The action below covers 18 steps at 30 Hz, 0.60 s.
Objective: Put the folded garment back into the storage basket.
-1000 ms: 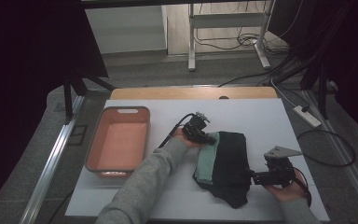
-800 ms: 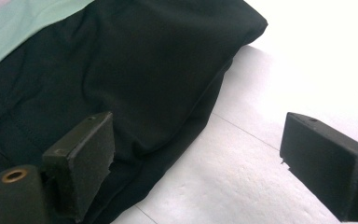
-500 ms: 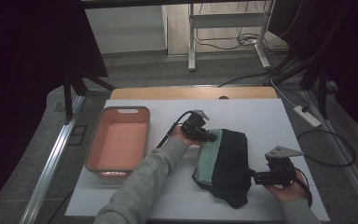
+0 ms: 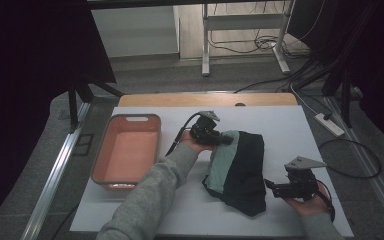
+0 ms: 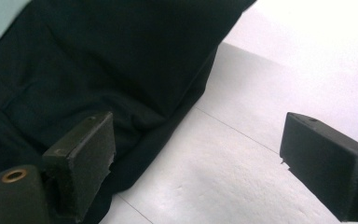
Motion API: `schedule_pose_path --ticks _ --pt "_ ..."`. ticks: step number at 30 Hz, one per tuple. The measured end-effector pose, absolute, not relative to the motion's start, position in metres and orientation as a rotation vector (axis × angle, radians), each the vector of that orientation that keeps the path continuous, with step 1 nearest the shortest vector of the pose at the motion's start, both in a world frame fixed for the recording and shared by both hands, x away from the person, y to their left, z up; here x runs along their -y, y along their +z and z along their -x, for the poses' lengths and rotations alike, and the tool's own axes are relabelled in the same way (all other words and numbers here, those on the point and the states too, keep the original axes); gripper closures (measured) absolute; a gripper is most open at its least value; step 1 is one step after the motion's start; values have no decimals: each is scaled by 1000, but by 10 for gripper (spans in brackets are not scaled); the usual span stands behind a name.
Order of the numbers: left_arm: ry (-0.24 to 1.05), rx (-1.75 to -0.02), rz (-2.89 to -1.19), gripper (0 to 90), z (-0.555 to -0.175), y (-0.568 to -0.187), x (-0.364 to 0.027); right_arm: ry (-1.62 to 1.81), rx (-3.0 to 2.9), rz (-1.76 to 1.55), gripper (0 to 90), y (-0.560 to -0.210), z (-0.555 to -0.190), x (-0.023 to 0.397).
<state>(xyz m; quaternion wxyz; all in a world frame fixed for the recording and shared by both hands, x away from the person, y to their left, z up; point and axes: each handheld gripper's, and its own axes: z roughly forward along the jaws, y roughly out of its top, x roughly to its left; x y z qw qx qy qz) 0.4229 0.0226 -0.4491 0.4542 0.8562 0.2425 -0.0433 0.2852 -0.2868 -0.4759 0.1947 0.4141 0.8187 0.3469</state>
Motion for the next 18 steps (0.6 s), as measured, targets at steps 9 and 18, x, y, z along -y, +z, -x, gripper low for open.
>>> schedule_pose_path --ticks 9,18 --pt "-91 -582 -2068 776 -418 -432 -30 972 -2290 -1160 105 -476 -285 287" --pt "-66 -557 -2040 779 -413 -414 -34 976 -2285 -1161 105 -475 -285 287"
